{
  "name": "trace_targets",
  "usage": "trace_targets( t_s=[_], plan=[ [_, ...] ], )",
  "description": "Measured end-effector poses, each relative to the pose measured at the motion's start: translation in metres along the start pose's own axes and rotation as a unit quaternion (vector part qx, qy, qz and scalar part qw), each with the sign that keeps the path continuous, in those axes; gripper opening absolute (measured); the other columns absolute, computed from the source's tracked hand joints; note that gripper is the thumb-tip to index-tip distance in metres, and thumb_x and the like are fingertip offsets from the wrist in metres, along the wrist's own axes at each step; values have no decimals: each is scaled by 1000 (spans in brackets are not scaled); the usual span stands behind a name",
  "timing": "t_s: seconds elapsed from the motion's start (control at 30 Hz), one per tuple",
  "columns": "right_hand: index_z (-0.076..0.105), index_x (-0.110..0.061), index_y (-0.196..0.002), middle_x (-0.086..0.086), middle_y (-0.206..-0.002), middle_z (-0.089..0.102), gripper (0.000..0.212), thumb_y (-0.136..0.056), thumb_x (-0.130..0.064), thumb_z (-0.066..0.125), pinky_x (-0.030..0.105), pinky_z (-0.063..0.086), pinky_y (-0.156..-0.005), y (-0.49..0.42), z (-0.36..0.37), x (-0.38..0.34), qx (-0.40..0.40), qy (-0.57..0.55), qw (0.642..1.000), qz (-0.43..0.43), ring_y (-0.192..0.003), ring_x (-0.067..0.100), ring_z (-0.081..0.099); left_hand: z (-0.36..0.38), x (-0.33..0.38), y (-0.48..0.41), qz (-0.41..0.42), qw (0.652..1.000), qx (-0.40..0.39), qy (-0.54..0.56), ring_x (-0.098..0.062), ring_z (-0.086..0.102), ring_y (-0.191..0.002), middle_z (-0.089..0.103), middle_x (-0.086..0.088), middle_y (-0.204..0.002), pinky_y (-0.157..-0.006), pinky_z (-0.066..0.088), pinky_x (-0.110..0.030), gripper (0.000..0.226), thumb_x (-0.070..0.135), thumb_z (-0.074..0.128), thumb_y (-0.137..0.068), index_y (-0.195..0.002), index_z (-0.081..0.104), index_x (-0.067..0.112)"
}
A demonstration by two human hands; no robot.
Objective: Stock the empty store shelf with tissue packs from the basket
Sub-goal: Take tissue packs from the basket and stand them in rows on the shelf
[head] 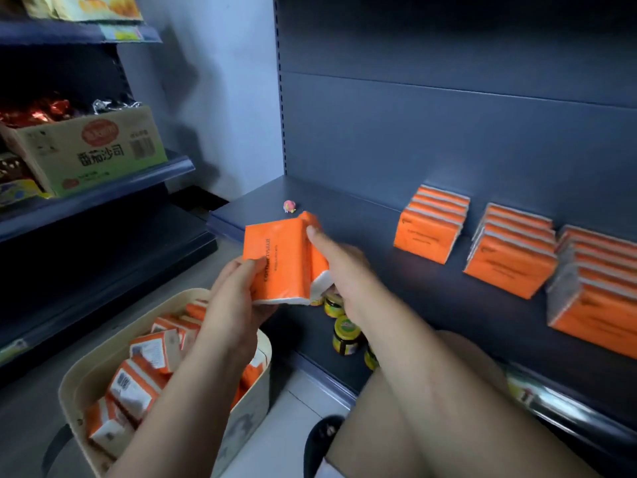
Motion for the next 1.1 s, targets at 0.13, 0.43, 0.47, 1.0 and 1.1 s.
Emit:
trace_targets(
  t_s=[0.13, 0.43, 0.47, 1.0, 1.1],
  plan=[
    [72, -22, -107, -1, -100, 77, 24, -89, -37, 75, 33, 54, -78, 22, -72, -15, 61, 7, 990, -126, -88, 17, 70, 46, -5, 19, 2, 995, -100, -9, -24, 66, -89, 67, -4, -88, -86, 59, -55, 11, 16, 56, -99, -99, 67, 19],
    [70, -32, -115, 3, -111, 73, 46, -75, -9, 68, 44, 58, -81, 104, -233, -16, 174, -45, 967, -181, -101, 25, 70, 156, -36, 40, 13, 984, -178, 1, -13, 67, -81, 74, 0, -92, -77, 49, -34, 18, 12, 62, -95, -108, 72, 20],
    [69, -31, -115, 2, -109, 73, 46, -73, -12, 70, 40, 55, -75, 112, -245, -12, 199, -47, 963, -175, -96, 24, 69, 167, -42, 42, 12, 982, -187, -1, -14, 69, -82, 75, -2, -95, -78, 50, -34, 19, 12, 63, -95, -108, 73, 20],
    [64, -19, -106, 3, -112, 73, 16, -93, -9, 64, 40, 63, -75, 139, -291, -4, 275, -100, 947, -136, -105, 23, 72, 195, -72, 26, 134, 905, -343, -210, -11, 67, -86, 76, 0, -95, -77, 49, -26, 34, 16, 70, -74, -107, 76, 15],
    [64, -19, -104, 3, -99, 70, 17, -96, -32, 70, 31, 52, -71, 133, -291, -8, 311, 47, 939, -141, -91, 17, 67, 191, -69, 26, 143, 905, -340, -210, -11, 68, -89, 77, 0, -97, -78, 51, -24, 34, 15, 72, -74, -107, 77, 17]
  ],
)
Point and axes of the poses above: each hand's wrist, its own y-axis away from the middle knuckle, its own z-axis out of the palm, x = y × z, the point moved 1 cm from there along -y, towards the middle knuckle
